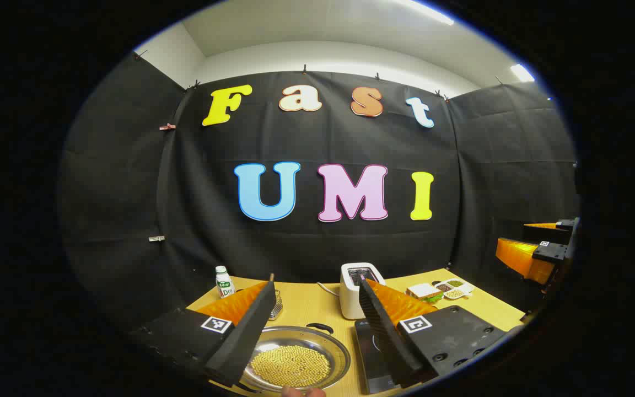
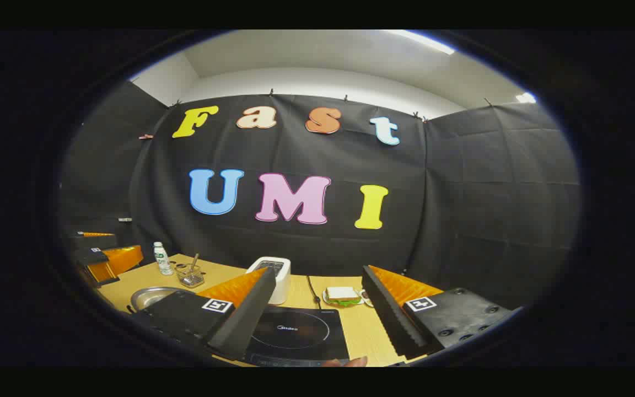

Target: First push the handle of the pot to place it horizontally, then grasp the pot with both hands and set it on the induction cooktop.

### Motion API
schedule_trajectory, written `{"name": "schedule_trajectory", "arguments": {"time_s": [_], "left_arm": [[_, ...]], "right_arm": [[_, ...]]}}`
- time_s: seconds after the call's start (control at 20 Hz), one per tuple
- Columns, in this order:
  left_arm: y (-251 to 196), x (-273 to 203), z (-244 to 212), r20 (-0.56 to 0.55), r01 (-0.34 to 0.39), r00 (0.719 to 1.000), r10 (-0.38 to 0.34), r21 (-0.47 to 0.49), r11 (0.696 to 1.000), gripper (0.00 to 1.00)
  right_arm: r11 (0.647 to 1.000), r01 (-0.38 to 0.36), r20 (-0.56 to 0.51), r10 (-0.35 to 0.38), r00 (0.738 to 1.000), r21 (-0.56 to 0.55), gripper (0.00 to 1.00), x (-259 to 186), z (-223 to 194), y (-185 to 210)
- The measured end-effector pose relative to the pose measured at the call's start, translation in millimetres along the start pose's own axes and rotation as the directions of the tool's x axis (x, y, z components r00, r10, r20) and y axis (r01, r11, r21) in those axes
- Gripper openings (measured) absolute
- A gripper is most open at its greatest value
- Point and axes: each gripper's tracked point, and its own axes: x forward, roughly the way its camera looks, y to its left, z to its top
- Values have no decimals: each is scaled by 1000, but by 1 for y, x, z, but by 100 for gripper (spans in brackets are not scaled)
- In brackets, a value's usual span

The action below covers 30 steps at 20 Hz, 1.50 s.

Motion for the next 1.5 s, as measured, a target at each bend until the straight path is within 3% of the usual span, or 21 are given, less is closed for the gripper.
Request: {"name": "schedule_trajectory", "arguments": {"time_s": [0.05,0.9,1.25,1.3,1.35,1.5], "left_arm": [[-1,-1,0,1,1,1000,-1,0,1000,95],[-10,-6,-5,-19,-13,1000,14,11,1000,95],[4,-10,-15,-40,-63,997,62,-13,998,94],[5,-12,-18,-46,-59,997,58,-20,998,92],[8,-14,-29,-74,-61,996,58,-29,998,72],[-3,-25,-77,-230,23,972,-39,-72,997,12]], "right_arm": [[1000,2,2,-2,1000,-1,96,0,1,-1],[1000,-14,-21,14,1000,17,96,3,-4,-7],[999,-46,-22,47,999,23,98,25,-8,-6],[998,-56,-26,57,998,23,98,25,-10,-4],[998,-62,-30,62,998,23,96,25,-11,-3],[998,-64,-26,64,998,23,98,24,-12,-2]]}}
